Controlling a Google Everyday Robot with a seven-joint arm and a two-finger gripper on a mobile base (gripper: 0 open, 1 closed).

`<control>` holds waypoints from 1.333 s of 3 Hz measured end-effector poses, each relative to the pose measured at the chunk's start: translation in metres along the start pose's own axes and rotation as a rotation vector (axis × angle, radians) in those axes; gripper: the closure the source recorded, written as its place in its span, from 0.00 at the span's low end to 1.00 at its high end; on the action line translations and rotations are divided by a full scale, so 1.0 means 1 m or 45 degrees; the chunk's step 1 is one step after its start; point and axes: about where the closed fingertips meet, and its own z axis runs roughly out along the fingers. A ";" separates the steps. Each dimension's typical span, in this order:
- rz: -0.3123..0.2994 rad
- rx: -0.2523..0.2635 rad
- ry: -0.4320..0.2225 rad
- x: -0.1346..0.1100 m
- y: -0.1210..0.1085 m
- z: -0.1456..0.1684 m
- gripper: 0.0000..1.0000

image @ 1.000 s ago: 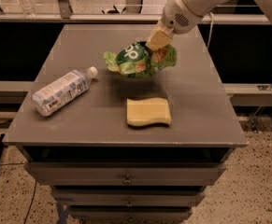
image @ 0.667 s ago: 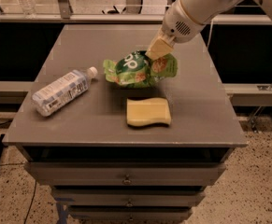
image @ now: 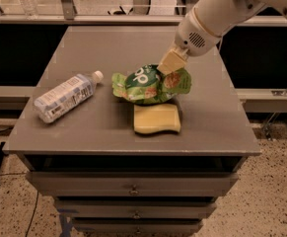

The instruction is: Move green rice chip bag near sponge

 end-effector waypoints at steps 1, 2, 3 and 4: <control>0.015 -0.006 0.006 0.005 0.002 0.001 0.35; 0.019 -0.009 0.006 0.006 0.001 0.002 0.13; 0.013 -0.013 0.005 0.008 -0.005 0.000 0.00; 0.012 -0.013 0.004 0.009 -0.006 0.000 0.00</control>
Offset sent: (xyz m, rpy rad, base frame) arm -0.0013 -0.0088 -0.0049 0.0029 0.0148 -0.0168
